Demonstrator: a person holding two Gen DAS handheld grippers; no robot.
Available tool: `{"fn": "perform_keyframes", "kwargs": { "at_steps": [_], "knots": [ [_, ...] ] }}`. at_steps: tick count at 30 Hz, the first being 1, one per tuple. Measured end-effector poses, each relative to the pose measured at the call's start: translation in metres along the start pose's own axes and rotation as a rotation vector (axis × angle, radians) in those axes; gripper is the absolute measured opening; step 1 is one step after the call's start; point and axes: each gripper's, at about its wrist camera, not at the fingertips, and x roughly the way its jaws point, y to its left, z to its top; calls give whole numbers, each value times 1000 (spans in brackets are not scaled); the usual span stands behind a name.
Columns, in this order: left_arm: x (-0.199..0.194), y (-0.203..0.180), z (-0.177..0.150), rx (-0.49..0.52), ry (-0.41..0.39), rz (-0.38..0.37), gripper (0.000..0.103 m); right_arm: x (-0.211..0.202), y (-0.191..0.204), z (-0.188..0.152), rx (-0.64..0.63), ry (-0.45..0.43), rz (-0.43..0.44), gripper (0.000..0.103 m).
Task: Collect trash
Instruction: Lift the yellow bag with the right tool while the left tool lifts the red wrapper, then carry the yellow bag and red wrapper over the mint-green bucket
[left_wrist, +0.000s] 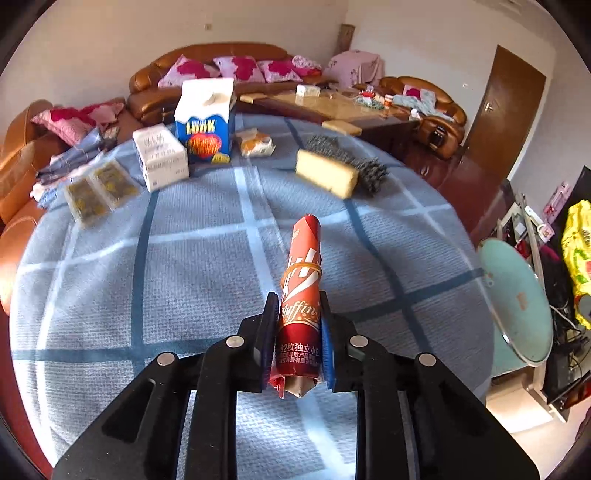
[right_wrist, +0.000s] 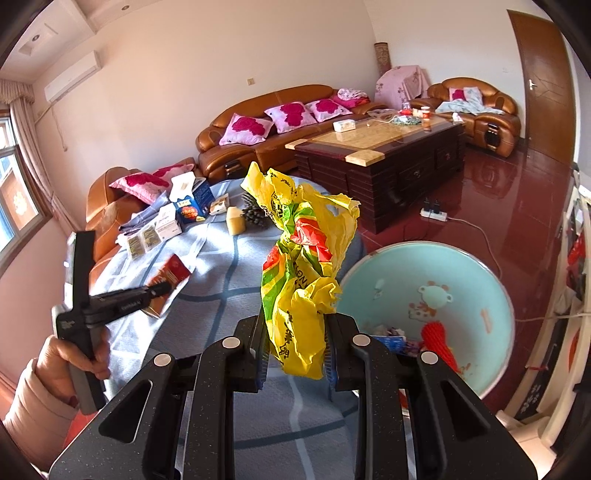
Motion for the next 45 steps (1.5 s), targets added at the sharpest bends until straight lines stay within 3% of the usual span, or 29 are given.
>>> {"fn": "perform_keyframes", "kwargs": {
  "at_steps": [10, 23, 34, 45],
  "knots": [
    [-49, -93, 6, 110, -84, -39, 21, -33, -32, -13, 21, -48, -42, 24],
    [-54, -190, 0, 209, -89, -94, 21, -57, -87, -25, 112, -100, -126, 24],
    [-47, -226, -7, 230, -80, -118, 21, -61, -105, -32, 152, -122, -151, 24],
    [-24, -252, -13, 243, -22, -148, 21, -60, -113, -33, 169, -118, -170, 24]
  ]
}}
